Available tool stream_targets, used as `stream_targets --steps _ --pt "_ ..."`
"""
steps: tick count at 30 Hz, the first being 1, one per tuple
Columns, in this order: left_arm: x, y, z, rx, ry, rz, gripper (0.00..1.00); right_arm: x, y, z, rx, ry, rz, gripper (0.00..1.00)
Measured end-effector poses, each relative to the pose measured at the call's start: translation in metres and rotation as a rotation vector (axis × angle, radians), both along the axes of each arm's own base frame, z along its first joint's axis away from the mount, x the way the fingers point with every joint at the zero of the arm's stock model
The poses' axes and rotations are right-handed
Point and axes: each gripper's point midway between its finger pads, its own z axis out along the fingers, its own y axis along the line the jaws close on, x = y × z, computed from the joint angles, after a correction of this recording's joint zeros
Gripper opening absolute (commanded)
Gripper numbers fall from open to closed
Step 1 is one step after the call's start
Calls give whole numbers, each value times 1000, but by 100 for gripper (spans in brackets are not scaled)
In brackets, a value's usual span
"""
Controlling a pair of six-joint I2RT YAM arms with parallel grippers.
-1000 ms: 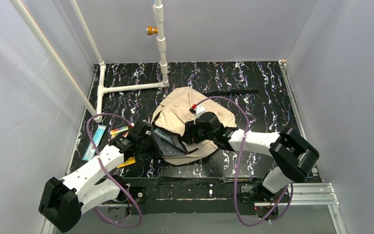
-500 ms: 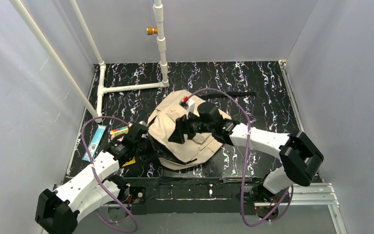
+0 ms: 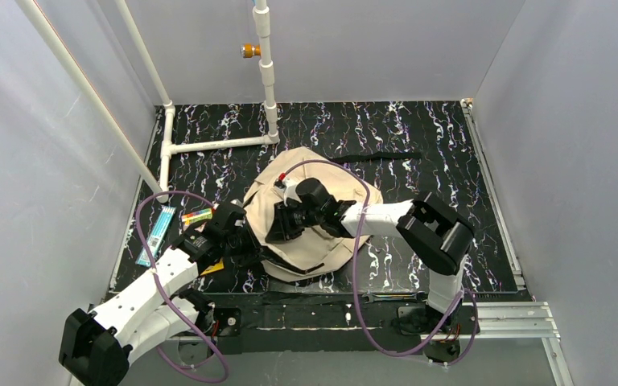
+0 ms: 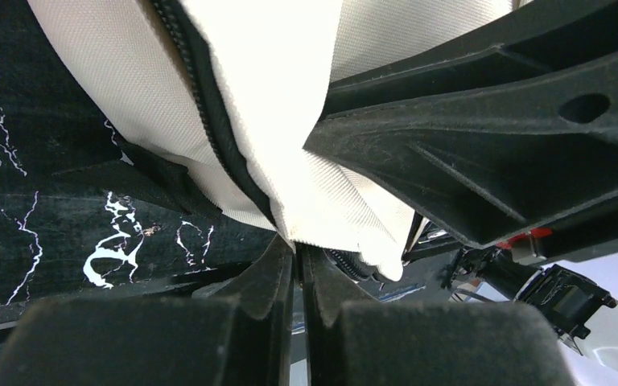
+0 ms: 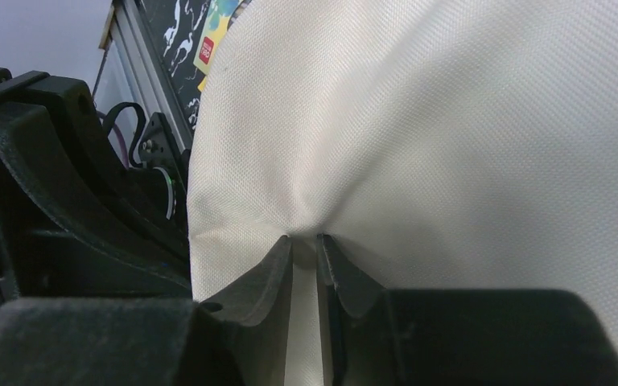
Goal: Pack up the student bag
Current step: Adjust the student bag at the center of the board.
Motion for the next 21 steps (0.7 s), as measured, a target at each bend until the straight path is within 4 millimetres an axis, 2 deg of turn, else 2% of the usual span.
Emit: stream_targets --steps 4,8,14,17,19,21 --pt "-2 1 -1 5 9 2 0 0 6 -4 -23 -43 -14 20" --pt "-7 6 0 19 45 32 0 11 8 -14 -115 -177 -95 19" --pt "-22 20 19 -25 53 157 2 29 0 -21 -197 -359 -156 24" --pt "-25 21 22 -38 58 171 29 35 -7 -26 -230 -381 -155 33" --pt "-26 19 21 -24 76 146 47 33 -10 -24 -242 -376 -138 45" --pt "-26 16 21 -5 88 105 58 30 -17 -22 -264 -361 -122 58"
